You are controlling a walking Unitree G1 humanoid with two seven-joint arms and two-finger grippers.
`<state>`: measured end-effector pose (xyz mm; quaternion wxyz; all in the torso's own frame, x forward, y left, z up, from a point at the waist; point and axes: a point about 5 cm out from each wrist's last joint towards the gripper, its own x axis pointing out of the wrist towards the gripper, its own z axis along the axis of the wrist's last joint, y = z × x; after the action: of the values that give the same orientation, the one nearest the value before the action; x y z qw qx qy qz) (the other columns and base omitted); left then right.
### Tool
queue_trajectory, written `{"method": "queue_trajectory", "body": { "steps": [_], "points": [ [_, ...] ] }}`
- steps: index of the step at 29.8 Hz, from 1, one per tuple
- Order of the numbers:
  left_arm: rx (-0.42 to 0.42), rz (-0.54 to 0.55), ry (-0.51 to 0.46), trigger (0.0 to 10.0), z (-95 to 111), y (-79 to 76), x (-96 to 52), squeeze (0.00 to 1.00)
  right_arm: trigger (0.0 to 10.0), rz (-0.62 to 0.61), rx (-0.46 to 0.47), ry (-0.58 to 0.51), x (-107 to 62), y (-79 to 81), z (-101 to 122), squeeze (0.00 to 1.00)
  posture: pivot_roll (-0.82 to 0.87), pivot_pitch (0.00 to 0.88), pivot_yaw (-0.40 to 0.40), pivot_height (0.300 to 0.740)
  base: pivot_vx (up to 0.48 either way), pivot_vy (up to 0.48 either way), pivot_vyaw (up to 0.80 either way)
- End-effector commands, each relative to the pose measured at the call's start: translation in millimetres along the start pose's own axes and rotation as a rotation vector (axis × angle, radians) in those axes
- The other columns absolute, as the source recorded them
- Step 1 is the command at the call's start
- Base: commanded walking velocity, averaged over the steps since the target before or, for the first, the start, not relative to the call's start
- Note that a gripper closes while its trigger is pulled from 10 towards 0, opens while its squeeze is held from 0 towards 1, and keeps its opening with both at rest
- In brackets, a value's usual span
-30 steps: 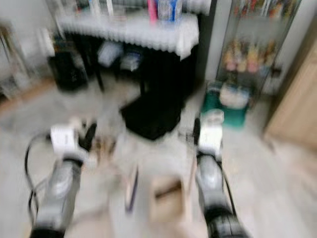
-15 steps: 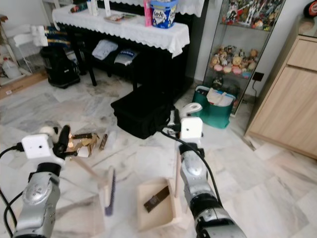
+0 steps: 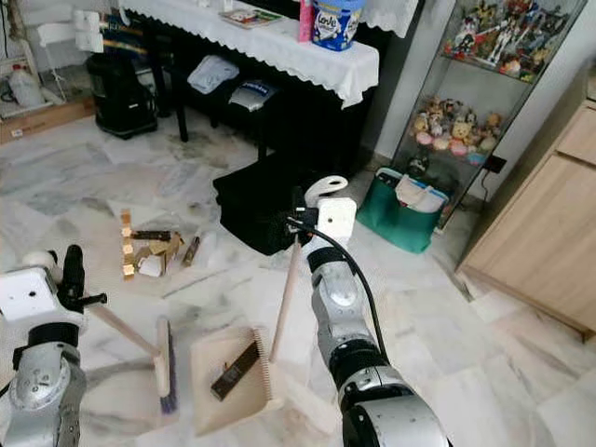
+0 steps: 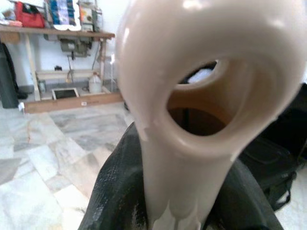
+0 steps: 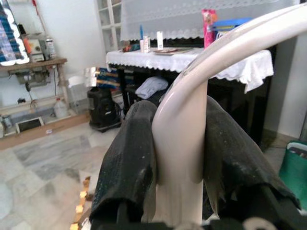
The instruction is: Sweep floor
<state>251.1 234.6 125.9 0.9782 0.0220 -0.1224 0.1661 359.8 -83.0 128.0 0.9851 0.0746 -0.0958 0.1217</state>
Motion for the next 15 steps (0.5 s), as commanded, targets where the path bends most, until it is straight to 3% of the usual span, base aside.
{"method": "queue_trajectory", "body": {
  "steps": [1, 5, 9, 10, 15],
  "points": [
    [0.003, -0.03, -0.073, 10.0, 17.6, -7.4, 6.7, 0.0, 10.0, -0.041, 0.036, -0.025, 4.1, -7.2, 6.9, 0.0, 0.29, 0.0, -0.132, 0.74, 0.0, 0.0, 0.0],
    [0.01, -0.042, -0.073, 10.0, 18.8, -15.6, 12.8, 0.0, 10.0, -0.079, 0.059, -0.025, 3.8, -17.8, 7.8, 0.0, 0.29, 0.0, -0.111, 0.74, 0.0, 0.0, 0.0],
    [0.054, -0.123, -0.065, 10.0, 16.4, -28.8, 16.0, 0.0, 10.0, -0.109, 0.03, -0.04, 2.3, -28.3, 10.7, 0.0, 0.26, 0.0, -0.06, 0.74, 0.0, 0.0, 0.0],
    [0.07, -0.154, -0.06, 10.0, 16.0, -32.4, 16.8, 0.0, 10.0, -0.125, 0.029, -0.048, 1.2, -32.1, 11.3, 0.0, 0.23, 0.0, -0.017, 0.74, 0.0, 0.0, 0.0],
    [0.054, -0.21, -0.056, 10.0, 19.9, -40.7, 23.0, 0.0, 10.0, -0.155, 0.021, -0.071, -1.1, -37.5, 13.0, 0.0, 0.19, 0.0, 0.032, 0.74, 0.0, 0.0, 0.0]
  ]
}}
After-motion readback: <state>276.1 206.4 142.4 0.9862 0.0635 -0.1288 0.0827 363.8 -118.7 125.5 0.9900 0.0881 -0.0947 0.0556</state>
